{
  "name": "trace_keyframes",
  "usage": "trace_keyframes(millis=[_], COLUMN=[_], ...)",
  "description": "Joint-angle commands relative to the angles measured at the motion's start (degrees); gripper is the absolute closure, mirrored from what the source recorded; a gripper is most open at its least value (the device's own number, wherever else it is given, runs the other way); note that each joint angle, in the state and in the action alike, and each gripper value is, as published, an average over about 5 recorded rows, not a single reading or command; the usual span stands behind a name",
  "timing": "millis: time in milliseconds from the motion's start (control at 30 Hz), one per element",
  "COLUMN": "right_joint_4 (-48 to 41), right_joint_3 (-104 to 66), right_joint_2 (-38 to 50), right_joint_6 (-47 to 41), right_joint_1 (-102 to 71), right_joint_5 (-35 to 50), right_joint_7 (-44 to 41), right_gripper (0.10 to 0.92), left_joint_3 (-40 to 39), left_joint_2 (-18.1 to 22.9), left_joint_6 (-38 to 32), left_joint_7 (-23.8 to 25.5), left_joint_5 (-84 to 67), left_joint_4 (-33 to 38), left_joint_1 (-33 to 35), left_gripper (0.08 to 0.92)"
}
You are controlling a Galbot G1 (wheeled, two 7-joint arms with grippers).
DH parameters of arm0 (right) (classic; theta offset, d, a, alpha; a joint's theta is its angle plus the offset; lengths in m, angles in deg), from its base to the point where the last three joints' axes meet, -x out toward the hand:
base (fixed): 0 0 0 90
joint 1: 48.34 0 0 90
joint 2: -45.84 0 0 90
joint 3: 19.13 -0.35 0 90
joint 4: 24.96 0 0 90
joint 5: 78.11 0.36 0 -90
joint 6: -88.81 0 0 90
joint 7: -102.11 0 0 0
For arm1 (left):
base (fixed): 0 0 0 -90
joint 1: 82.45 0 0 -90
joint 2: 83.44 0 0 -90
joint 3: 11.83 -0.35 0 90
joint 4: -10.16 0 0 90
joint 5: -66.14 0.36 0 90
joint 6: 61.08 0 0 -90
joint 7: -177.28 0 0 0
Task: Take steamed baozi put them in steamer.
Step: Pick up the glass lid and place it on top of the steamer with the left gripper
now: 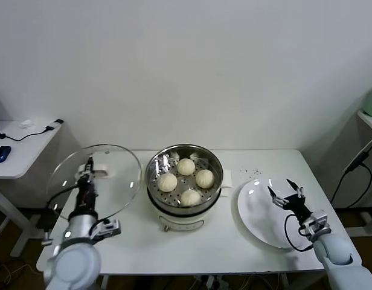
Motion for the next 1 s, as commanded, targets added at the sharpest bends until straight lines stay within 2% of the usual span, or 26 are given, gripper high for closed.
trace_keyframes(millis=[33, 200, 467, 700, 1000], right_joint_4=[-2.6, -2.4, -1.2, -1.5, -1.5], right_joint_3=[1.2, 0.1, -1.8, -3.4, -4.2], right_joint_2=[-0.4, -0.6, 0.0, 0.2, -0.1], right_joint_6=[0.4, 0.5, 1.1, 1.4, 1.5], right_joint_1=[2.5, 1.9, 0.1, -0.6, -1.1], right_joint_5=[-0.7, -0.6, -0.6, -0.5, -0.7], right_joint_7=[0.1, 0.1, 0.0, -0.2, -0.6], right_gripper=[0.203, 0.203, 0.203, 0.203, 0.203], left_joint_3=[-18.4, -21.9, -24.9, -26.3, -25.9], left_joint_2=[10.9, 19.7, 26.4, 29.8, 30.3], left_joint_6=[8.9, 8.3, 7.4, 5.6, 5.1], left_joint_7=[13.4, 10.7, 5.2, 2.2, 3.8], left_joint_5=[13.0, 15.1, 15.6, 17.5, 18.5], left_joint_4=[-2.4, -8.8, -18.2, -24.3, -27.2], left_joint_1=[-16.5, -19.3, -21.8, -22.0, -21.9], left_gripper=[0.854, 0.854, 0.854, 0.854, 0.854])
